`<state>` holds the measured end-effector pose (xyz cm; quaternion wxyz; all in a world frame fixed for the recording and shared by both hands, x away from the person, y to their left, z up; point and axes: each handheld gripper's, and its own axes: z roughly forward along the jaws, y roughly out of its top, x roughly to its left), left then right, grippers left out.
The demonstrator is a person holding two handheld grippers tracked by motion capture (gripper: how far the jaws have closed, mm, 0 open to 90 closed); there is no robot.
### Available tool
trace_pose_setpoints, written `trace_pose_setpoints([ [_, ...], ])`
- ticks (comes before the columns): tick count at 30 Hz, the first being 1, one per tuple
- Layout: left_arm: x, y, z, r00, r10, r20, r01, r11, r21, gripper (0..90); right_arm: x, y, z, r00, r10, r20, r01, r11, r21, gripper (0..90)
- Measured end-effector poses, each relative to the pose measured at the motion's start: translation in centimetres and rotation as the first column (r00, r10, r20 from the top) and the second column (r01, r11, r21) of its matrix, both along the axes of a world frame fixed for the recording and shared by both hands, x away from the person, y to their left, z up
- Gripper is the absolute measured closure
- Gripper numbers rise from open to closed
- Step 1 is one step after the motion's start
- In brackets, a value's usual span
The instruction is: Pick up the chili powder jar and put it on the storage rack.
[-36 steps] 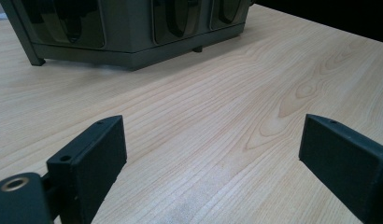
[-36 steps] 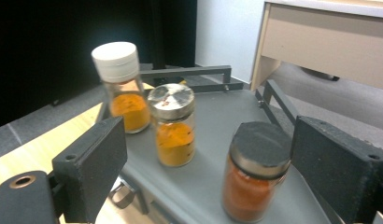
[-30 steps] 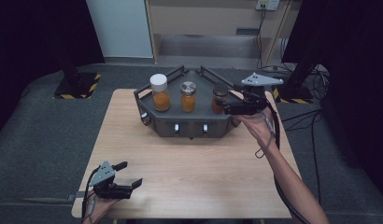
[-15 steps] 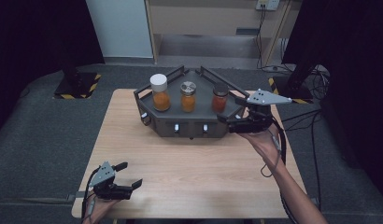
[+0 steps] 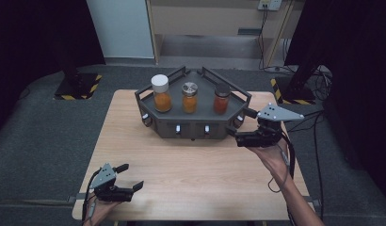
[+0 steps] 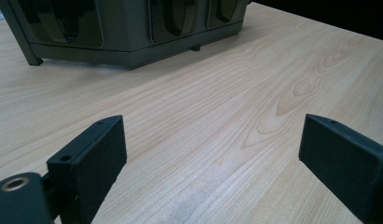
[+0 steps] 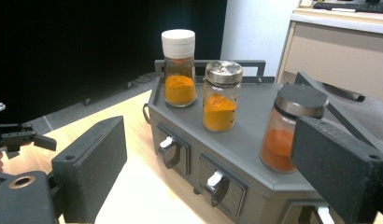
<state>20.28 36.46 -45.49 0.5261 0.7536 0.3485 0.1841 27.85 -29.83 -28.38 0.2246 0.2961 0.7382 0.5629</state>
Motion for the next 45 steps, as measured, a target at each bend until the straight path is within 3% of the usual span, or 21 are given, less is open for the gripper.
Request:
trace_pose_setpoints([
  [6,0.0,0.0,0.0,1.0,0.0,0.0,0.0,1.0,0.002,6.8,-1.4,-1.0,-1.3,0.9997,-0.026,0.001,0.026,1.0,-0.012,10.6],
  [12,-0.1,-0.1,0.0,1.0,0.007,0.0,-0.007,1.0,0.0,6.6,-2.3,-2.5,-2.5,0.999,-0.034,-0.028,0.035,0.999,0.011,10.6],
  [32,-0.2,0.1,0.0,0.9999,0.014,0.008,-0.013,0.9998,-0.013,5.7,-6.9,-4.9,-7.3,0.9948,-0.08,-0.062,0.081,0.997,-0.001,10.3],
  [37,-0.2,0.2,-0.1,0.9999,0.016,0.003,-0.016,0.9995,-0.026,5.6,-7.0,-5.7,-8.5,0.991,-0.082,-0.106,0.082,0.997,-0.003,10.3],
  [45,-0.1,0.2,-0.2,0.9999,0.015,0.001,-0.015,0.9994,-0.031,5.4,-7.7,-6.4,-10.8,0.9861,-0.11,-0.125,0.11,0.994,-0.009,10.3],
])
